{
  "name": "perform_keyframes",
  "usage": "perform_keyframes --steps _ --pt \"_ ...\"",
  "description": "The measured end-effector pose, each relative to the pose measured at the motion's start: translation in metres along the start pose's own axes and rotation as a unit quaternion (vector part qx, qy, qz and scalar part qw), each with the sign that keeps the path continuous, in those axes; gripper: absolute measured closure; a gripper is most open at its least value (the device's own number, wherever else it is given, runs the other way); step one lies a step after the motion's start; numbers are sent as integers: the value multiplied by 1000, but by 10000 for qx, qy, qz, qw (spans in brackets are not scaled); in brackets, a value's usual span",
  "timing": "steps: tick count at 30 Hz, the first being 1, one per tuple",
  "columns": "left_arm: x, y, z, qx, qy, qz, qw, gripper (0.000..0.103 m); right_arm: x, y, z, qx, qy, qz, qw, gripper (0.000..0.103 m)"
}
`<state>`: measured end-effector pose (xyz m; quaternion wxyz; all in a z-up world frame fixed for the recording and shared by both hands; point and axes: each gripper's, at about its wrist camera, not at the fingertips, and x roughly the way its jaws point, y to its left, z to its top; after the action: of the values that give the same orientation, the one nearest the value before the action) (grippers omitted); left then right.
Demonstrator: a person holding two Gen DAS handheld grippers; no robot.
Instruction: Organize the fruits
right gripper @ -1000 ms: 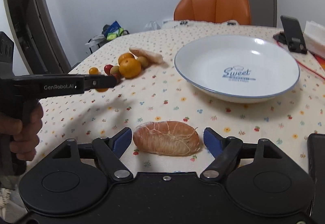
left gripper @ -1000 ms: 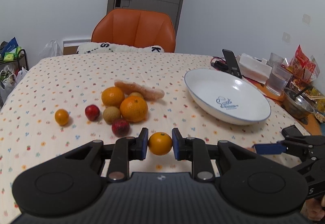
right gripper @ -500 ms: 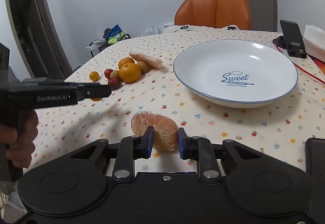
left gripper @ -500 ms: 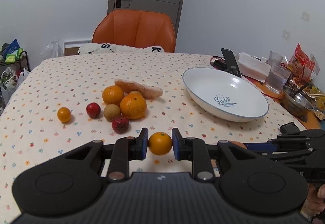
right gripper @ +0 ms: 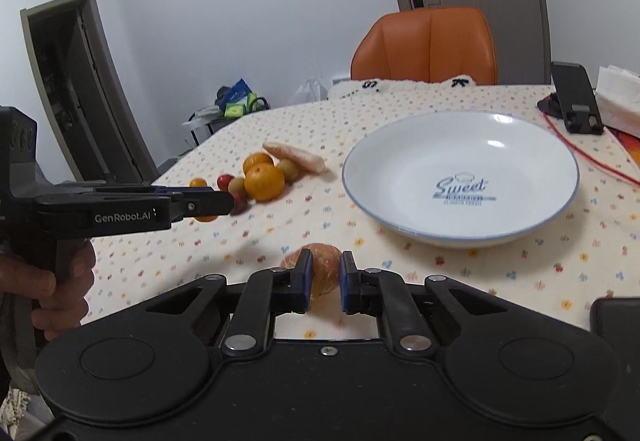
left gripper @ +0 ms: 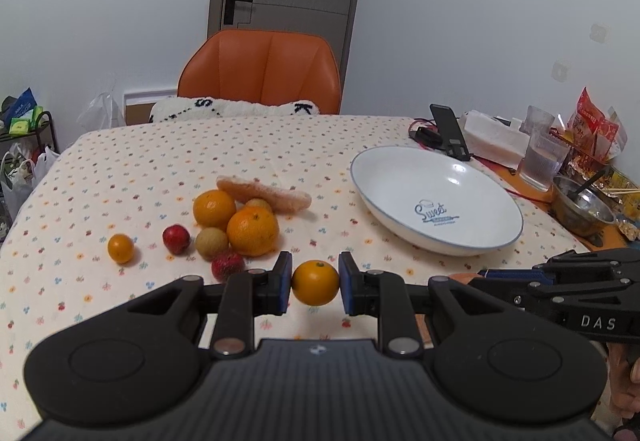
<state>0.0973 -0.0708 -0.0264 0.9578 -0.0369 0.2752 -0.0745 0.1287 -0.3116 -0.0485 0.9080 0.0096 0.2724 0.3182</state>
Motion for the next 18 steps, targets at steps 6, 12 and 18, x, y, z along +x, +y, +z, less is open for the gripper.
perform_keyframes --steps 6,12,18 --pt "5 -8 10 91 -45 -29 9999 80 -5 -9 11 80 -202 24 9998 93" --pt "9 -17 20 169 -114 -77 9998 80 -11 -21 24 159 -417 39 9990 93" --pt "15 -29 31 297 -164 -104 9994 80 -18 -34 41 208 -682 -44 9974 93"
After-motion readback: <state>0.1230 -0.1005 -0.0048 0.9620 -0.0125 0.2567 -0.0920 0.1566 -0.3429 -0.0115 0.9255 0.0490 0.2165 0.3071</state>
